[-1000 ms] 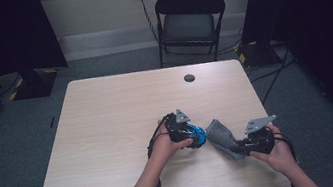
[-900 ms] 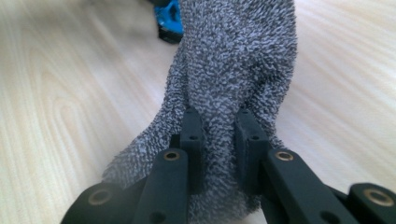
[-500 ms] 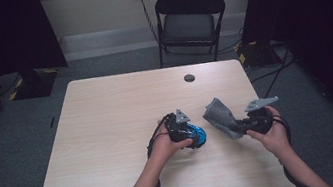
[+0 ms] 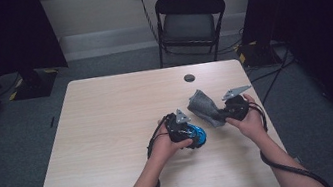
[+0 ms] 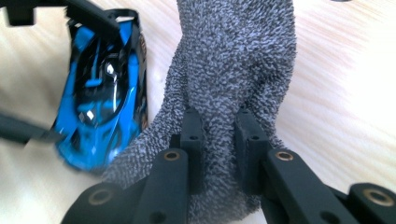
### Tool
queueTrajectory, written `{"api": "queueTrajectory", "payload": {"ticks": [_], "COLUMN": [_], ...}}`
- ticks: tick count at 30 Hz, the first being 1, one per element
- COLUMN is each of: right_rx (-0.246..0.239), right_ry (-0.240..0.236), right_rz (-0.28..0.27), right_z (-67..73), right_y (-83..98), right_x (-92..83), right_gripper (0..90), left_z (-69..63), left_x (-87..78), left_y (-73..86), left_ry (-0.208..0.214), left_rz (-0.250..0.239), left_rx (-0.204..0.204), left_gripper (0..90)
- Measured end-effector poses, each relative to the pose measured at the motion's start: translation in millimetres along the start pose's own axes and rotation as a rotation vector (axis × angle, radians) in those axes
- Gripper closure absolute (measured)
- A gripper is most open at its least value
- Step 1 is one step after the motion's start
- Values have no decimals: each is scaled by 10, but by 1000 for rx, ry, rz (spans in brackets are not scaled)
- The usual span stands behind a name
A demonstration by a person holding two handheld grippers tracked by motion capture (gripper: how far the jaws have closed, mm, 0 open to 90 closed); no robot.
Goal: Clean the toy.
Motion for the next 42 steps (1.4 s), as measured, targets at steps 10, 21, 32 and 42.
{"api": "queueTrajectory", "payload": {"ticks": [10, 21, 32, 42], "right_rx": [-29, -88, -180, -176], "right_ry": [-5, -88, -81, -115], "right_rz": [22, 31, 86, 75], "right_z": [16, 217, 290, 263], "right_y": [-87, -181, -147, -107], "right_x": [387, 726, 825, 781], "right_gripper": [765, 757, 750, 752], "left_z": [5, 9, 10, 10], "left_x": [-8, -11, -12, -9], "left_y": [4, 1, 0, -3], "left_ry": [8, 18, 17, 16], "left_rz": [-5, -20, -21, -16], "left_rx": [-6, -24, -27, -28], "left_gripper": [0, 0, 0, 0]}}
Point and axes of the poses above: each handheld gripper's, and its own axes: x roughly forward along the jaws, y roughly out of its underside, z roughly to its left, the point moved 7 cm from there along x, roughly forward along the jaws, and after that the axes turned 6 degrees about -z, right-handed, at the moved point
